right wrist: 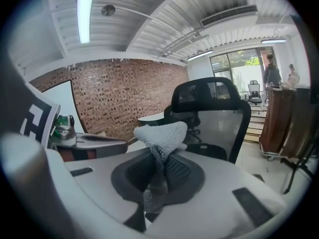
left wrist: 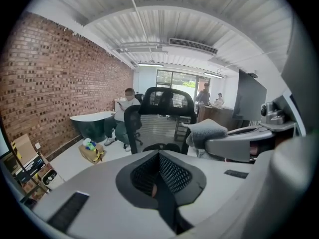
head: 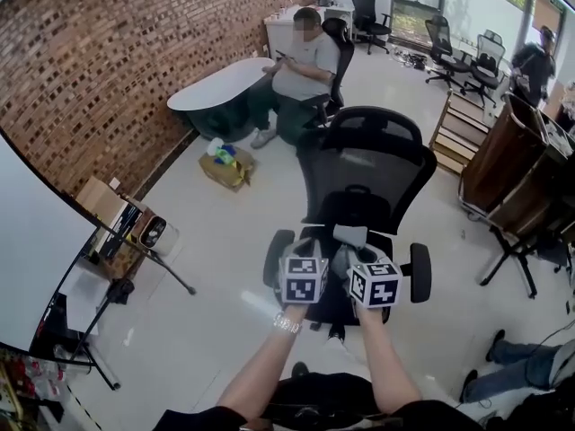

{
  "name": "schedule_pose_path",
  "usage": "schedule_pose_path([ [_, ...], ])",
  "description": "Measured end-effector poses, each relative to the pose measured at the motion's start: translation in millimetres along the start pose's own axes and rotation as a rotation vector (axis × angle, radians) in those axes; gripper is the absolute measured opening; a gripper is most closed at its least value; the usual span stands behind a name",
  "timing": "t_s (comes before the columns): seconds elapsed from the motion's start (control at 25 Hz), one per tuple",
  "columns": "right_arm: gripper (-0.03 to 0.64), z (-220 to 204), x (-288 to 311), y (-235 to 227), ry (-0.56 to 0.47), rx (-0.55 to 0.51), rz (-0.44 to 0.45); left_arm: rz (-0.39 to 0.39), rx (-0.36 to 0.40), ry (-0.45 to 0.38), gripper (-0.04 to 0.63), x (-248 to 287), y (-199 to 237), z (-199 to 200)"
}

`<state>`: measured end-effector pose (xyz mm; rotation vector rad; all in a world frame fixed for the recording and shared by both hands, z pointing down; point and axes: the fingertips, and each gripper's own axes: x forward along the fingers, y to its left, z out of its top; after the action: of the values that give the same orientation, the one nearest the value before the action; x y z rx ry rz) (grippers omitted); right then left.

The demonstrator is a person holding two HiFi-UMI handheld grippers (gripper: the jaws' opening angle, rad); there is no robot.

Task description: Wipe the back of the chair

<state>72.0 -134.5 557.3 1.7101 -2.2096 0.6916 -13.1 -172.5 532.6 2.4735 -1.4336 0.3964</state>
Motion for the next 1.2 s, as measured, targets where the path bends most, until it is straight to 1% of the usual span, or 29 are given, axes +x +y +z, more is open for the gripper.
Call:
schedule_pose_path([
  [0.12,0.028,-24,-24,24,0.01,0.006,-0.018,-0.029,0.002,0.002,0.005,-33,-5,-12],
  [0.24,0.028,-38,-38,48,0.034,-0.001,-0.033,-0.055,0.005,0.014,0.003,-58,-4,-19],
  [0.4,0.028,-51,-52,56,0.064,-0.004,-0.032,-0.082,0.005,0.018,0.005,-76,-15,-22],
  [0.56,0.026,-41,-55,56,0.059,-0.025,-0.023,-0.078,0.01,-0.008,0.003,-81,-16,-6],
  [0.76,0.026,-24,-60,67,0.035,-0.062,0.018,-0.066,0.02,-0.032,0.003,-86,-19,11],
  [0.88,0.026,-19,-64,68,0.024,-0.065,0.031,-0.063,0.025,-0.051,0.005,-89,-24,20],
  [1.04,0.025,-17,-71,58,0.018,-0.062,0.011,-0.064,0.015,-0.055,0.003,-91,-30,22],
  [1.2,0.025,-15,-75,60,0.015,-0.066,0.025,-0.067,0.018,-0.049,0.004,-90,-33,20],
])
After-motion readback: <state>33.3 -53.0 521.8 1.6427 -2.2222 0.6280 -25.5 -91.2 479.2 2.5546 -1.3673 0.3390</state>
